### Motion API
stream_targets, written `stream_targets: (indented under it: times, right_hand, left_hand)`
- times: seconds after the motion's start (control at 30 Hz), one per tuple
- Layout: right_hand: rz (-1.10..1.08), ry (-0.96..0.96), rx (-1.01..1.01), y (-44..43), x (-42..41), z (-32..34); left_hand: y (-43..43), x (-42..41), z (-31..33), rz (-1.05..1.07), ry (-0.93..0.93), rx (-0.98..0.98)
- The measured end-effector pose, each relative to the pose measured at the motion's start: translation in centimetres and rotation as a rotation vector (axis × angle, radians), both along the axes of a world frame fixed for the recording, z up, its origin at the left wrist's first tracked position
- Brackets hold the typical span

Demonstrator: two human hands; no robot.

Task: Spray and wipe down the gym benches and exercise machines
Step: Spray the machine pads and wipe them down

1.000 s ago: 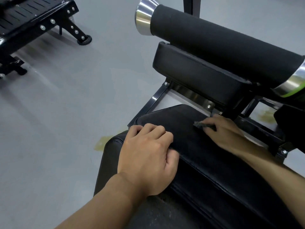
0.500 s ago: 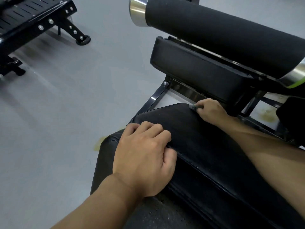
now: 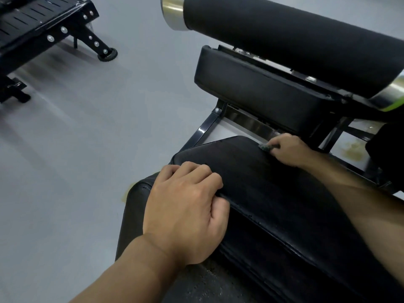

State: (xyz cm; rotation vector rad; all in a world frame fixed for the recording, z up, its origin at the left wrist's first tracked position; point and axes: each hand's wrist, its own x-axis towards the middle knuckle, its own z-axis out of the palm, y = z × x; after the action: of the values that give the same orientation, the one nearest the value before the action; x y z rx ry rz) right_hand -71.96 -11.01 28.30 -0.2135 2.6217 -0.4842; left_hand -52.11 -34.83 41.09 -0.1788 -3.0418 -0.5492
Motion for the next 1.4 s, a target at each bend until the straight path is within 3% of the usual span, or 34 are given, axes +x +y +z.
stream_targets:
  times: [0.2,0.4,0.63,0.8,0.97,1.13,1.4]
  right_hand:
    - [-0.038,0.112,-0.015,0.2,1.0,-0.5]
    - [-0.016,0.084,-0.133,1.7,3.3,0.5]
    - [-0.059,0.118,-0.084,-1.4,1.6,0.1]
    - [0.072,0.076,-0.157,2.1,6.1,3.0]
    - [-0.022,0.116,-0.147,-1.5,2.5,0.9]
    - [0.066,0.112,-0.214,2.1,7.4,3.4]
    - [0.018,0.136,-0.176,-1.1,5.1,2.6]
  left_hand:
    - [0.0,0.0,0.0,-0.007,0.004,-0.012]
    - [-0.1,0.1,0.2,-0.007,0.003,-0.024]
    - [0.0,0.1,0.2,-0.007,-0.012,-0.024]
    - [0.0,0.1,0.2,-0.003,0.0,-0.029]
    - [-0.1,0.2,0.2,-0.003,0.01,-0.04]
    - [0.0,0.1,0.3,-0.008,0.004,-0.039]
    - [0.1,0.2,0.3,-0.014,0.002,-0.034]
